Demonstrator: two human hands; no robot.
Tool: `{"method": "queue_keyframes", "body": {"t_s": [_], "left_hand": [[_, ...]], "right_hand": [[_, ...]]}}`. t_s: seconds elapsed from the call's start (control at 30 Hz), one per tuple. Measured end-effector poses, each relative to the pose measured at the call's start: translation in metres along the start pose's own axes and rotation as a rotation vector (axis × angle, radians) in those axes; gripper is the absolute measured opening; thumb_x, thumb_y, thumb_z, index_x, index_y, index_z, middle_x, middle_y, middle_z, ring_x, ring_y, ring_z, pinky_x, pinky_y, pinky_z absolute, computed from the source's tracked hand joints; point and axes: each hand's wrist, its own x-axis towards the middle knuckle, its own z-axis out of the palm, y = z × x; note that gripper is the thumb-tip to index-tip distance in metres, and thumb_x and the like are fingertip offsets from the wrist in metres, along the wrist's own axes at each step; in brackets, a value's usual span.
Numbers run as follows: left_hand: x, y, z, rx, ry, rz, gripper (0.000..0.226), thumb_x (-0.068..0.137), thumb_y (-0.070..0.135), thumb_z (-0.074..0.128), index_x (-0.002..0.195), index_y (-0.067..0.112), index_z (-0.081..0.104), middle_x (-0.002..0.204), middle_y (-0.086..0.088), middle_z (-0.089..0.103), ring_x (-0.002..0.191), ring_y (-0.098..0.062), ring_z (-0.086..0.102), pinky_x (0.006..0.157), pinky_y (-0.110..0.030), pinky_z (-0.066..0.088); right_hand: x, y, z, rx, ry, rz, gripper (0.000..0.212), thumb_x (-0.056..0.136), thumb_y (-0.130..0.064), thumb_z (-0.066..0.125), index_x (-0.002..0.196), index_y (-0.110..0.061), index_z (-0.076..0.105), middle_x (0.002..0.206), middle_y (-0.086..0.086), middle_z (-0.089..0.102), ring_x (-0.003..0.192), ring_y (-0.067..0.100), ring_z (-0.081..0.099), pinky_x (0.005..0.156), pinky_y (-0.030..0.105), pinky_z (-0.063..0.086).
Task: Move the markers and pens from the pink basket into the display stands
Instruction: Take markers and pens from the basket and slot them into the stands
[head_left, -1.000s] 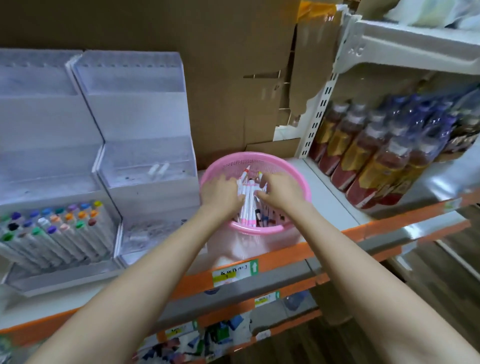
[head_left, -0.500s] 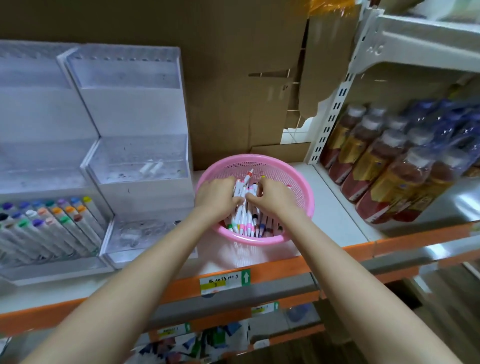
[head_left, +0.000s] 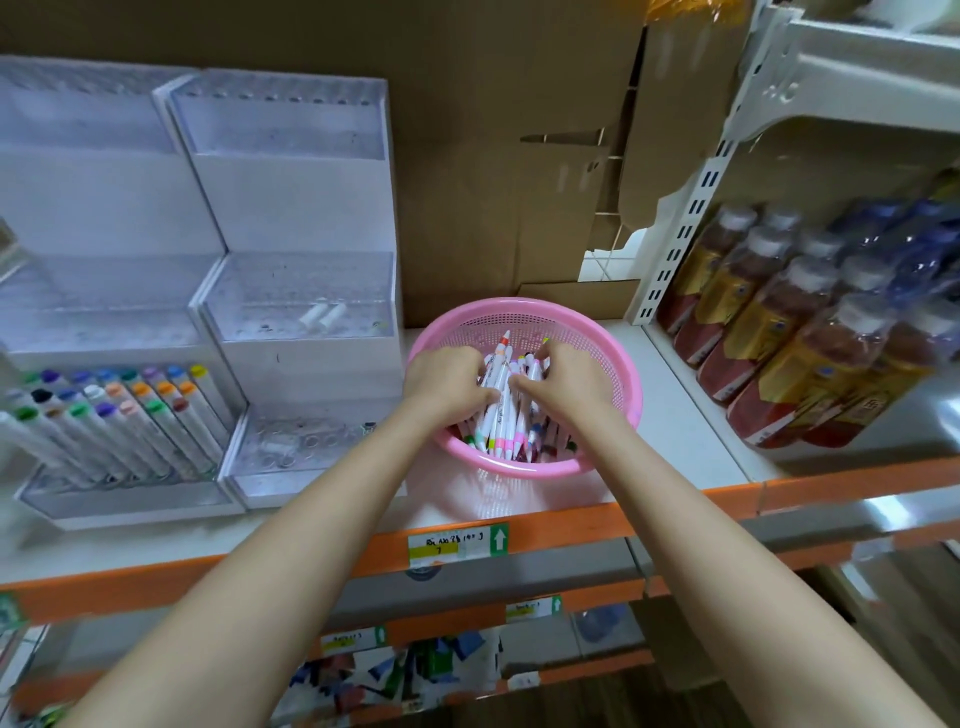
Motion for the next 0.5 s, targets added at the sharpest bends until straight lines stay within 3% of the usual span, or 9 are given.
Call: {"method": "queue_keyframes", "body": {"t_s": [0.07, 0.17, 0.33, 0.5], "left_hand": [[-0.0013, -0.0003, 0.0007, -0.043, 0.026, -0.010, 0.035, 0.081, 0.045, 0.067, 0.106, 0.022, 0.069, 0.094, 0.003, 0.071, 0.085, -0.017, 0.064, 0.075, -0.033, 0.052], [-0.0037, 0.0004, -0.0016, -0.077, 0.041, -0.004, 0.032, 0.083, 0.040, 0.063, 0.109, 0.022, 0.069, 0.093, 0.004, 0.071, 0.083, -0.015, 0.063, 0.071, -0.029, 0.051], [-0.0060, 0.0005, -0.0018, -0.092, 0.056, -0.011, 0.026, 0.083, 0.036, 0.059, 0.102, 0.023, 0.070, 0.086, 0.004, 0.070, 0.080, -0.016, 0.062, 0.065, -0.026, 0.046], [-0.0061, 0.0013, -0.0021, -0.095, 0.057, -0.008, 0.023, 0.083, 0.036, 0.060, 0.098, 0.021, 0.070, 0.083, 0.004, 0.070, 0.077, -0.015, 0.062, 0.066, -0.027, 0.049]], "right_hand": [[-0.0033, -0.0004, -0.0014, 0.042, 0.015, -0.017, 0.039, 0.081, -0.044, 0.071, 0.101, -0.018, 0.052, 0.085, 0.000, 0.059, 0.079, 0.021, 0.059, 0.055, 0.028, 0.036], [-0.0046, -0.0014, -0.0016, 0.079, 0.025, -0.013, 0.038, 0.079, -0.045, 0.073, 0.094, -0.019, 0.050, 0.083, 0.000, 0.061, 0.074, 0.019, 0.058, 0.049, 0.025, 0.030], [-0.0034, 0.0010, 0.0002, 0.229, 0.019, 0.012, 0.035, 0.075, -0.040, 0.079, 0.087, -0.013, 0.060, 0.078, 0.003, 0.066, 0.071, 0.017, 0.063, 0.054, 0.028, 0.041], [-0.0041, 0.0022, -0.0060, 0.313, -0.077, 0.075, 0.040, 0.069, -0.027, 0.085, 0.096, -0.013, 0.059, 0.076, 0.002, 0.066, 0.065, 0.016, 0.065, 0.061, 0.030, 0.048]]}}
